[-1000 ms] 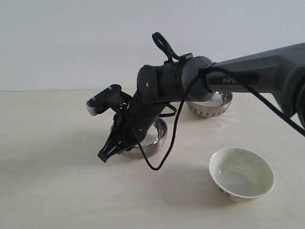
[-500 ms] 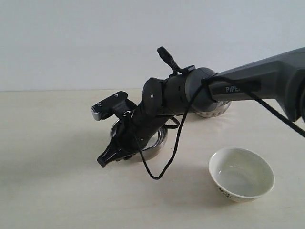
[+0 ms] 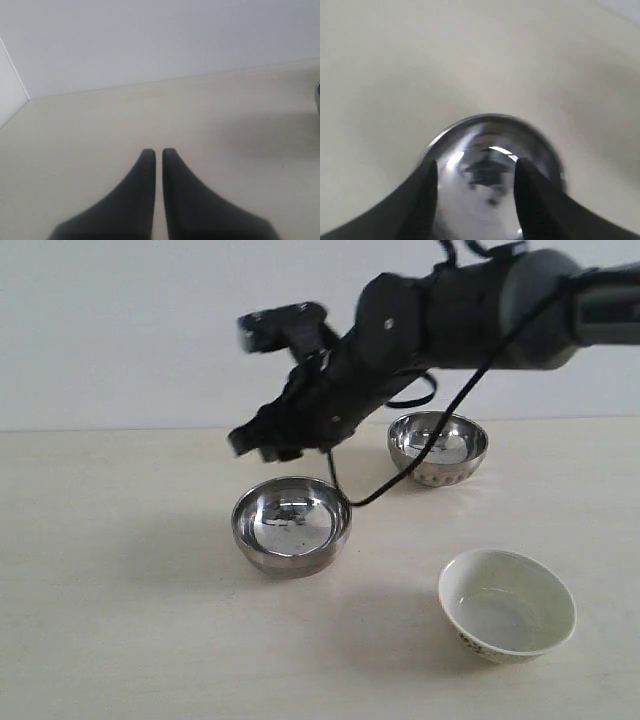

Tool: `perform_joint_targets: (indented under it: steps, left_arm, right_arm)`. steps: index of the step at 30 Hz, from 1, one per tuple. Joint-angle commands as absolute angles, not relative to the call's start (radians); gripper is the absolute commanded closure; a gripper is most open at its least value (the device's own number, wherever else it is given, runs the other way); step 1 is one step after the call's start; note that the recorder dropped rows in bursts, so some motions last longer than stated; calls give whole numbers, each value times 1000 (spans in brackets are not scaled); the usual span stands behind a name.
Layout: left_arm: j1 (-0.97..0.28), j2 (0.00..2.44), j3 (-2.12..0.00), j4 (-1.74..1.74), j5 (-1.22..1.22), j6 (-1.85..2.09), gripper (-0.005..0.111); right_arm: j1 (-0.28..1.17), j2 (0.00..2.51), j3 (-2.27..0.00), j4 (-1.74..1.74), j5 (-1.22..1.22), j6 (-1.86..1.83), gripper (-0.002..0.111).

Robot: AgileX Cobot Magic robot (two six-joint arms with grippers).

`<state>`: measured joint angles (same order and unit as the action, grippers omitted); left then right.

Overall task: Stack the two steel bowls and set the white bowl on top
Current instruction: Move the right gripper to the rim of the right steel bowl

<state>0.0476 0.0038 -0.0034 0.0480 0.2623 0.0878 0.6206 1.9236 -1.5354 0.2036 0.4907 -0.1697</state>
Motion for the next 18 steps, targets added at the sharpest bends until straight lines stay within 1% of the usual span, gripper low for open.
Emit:
perform_joint_targets:
  steps: [1, 4, 7, 9, 11, 16, 18]
  left_arm:
    - [48, 0, 0, 41, 256, 78, 103]
    - [48, 0, 0, 41, 256, 78, 103]
    - [48, 0, 0, 41, 256, 78, 103]
    - [48, 0, 0, 41, 256, 78, 103]
    - [48, 0, 0, 41, 256, 78, 103]
    - [48, 0, 0, 41, 256, 78, 103]
    - [48, 0, 0, 41, 256, 78, 103]
  right_arm:
    - [416, 1878, -1537, 117, 511, 66, 66]
    - [286, 1891, -1537, 117, 495, 129, 66]
    - [229, 1905, -1541, 115, 474, 174, 66]
    - [206, 1929, -1567, 110, 488, 177, 66]
    - [197, 1972, -1622, 78, 551, 177, 66]
    - [197, 2122, -1836, 0, 693, 233, 66]
    - [195, 2149, -1870, -39, 708, 243, 66]
